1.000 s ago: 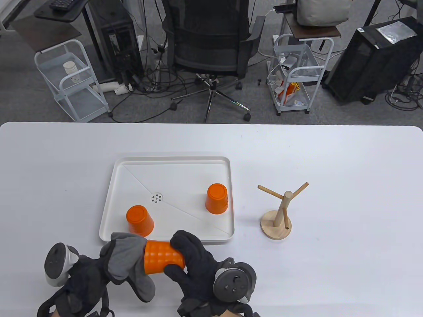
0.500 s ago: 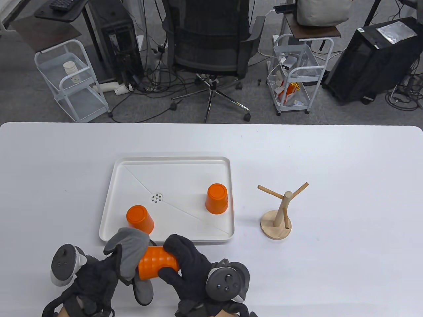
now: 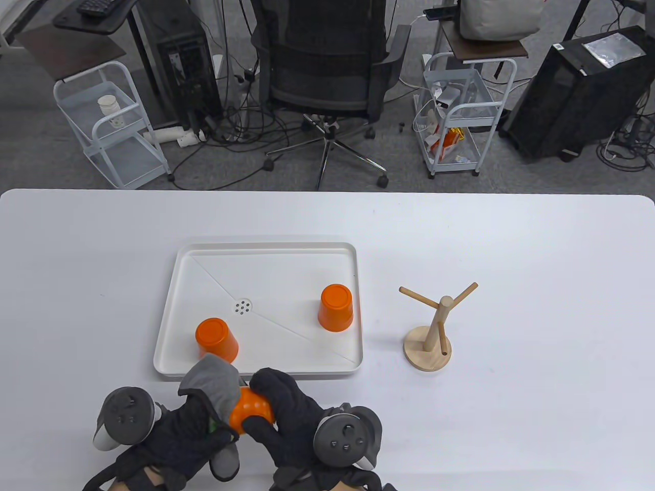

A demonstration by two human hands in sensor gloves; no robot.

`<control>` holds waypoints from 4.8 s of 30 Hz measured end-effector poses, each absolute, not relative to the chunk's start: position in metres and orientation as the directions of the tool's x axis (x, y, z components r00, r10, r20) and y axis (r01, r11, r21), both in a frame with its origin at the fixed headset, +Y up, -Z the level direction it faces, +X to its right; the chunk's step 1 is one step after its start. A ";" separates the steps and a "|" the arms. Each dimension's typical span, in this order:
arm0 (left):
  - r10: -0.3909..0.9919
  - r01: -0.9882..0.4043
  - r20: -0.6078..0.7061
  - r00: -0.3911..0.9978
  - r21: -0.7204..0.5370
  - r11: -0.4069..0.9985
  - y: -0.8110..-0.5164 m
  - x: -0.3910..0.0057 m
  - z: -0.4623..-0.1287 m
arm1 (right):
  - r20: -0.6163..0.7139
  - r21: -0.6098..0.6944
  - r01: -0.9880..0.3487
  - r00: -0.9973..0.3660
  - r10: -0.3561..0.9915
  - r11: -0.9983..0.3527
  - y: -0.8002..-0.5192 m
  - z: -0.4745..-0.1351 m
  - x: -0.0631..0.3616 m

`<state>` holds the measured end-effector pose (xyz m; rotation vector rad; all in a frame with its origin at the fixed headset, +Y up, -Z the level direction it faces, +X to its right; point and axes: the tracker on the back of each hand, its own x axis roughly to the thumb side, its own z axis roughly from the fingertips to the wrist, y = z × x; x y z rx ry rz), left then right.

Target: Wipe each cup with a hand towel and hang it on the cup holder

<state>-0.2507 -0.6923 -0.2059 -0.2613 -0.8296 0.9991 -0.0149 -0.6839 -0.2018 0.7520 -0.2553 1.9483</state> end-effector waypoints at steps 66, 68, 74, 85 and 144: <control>0.436 -0.354 0.696 0.571 -0.271 0.895 -0.697 -0.231 -0.192 | 0.101 0.383 -0.911 -0.119 0.988 -0.149 -0.729 -0.232 -0.003; 0.488 -0.392 0.675 0.554 -0.306 0.868 -0.699 -0.233 -0.194 | 0.154 0.372 -0.911 -0.130 0.979 -0.179 -0.726 -0.231 -0.003; 0.711 -0.528 0.555 0.432 -0.484 0.698 -0.708 -0.242 -0.208 | 0.405 0.286 -0.884 -0.238 0.883 -0.370 -0.712 -0.223 -0.008; 0.861 -0.632 0.423 0.282 -0.593 0.498 -0.715 -0.254 -0.219 | 0.649 0.202 -0.813 -0.307 0.697 -0.546 -0.699 -0.211 -0.016; 0.920 -0.773 0.274 0.279 -0.504 0.385 -0.721 -0.278 -0.227 | 0.360 -0.395 -0.675 -0.738 0.571 -0.623 -0.519 -0.238 0.181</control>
